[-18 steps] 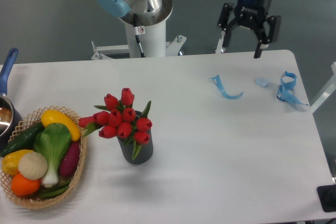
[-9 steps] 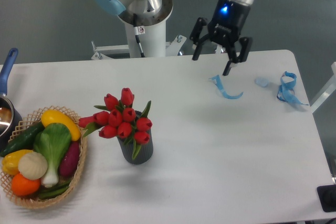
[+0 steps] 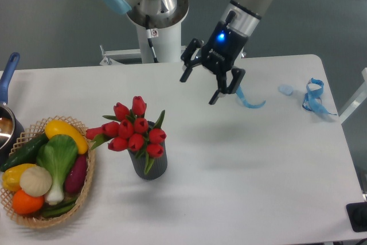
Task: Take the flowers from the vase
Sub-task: 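Move the open gripper down toward the red tulip bouquet, then lower the gripper around the tulip stems above the grey vase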
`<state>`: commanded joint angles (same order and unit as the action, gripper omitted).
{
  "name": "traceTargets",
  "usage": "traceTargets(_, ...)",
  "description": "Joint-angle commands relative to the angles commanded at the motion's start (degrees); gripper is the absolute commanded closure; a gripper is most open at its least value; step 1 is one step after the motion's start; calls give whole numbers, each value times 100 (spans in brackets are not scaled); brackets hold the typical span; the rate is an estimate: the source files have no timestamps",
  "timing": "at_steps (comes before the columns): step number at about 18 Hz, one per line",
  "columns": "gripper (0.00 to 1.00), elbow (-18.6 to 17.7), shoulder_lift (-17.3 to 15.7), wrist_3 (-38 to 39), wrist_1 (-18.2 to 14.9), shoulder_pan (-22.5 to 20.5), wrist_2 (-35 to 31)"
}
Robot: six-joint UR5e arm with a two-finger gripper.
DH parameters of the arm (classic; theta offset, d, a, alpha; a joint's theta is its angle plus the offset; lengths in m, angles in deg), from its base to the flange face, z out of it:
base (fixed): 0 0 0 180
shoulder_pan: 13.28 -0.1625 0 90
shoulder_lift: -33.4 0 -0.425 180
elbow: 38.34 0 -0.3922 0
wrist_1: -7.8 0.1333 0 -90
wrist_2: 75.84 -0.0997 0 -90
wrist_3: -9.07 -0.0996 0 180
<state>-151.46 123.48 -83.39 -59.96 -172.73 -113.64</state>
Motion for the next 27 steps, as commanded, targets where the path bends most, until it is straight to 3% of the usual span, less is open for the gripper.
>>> traceTargets(7, 0, 18, 386, 61, 491, 528, 281)
traceTargets(16, 0, 150, 984, 1002, 1704, 985, 272)
traceTargets(27, 0, 457, 1318, 1309, 1731, 1337, 185)
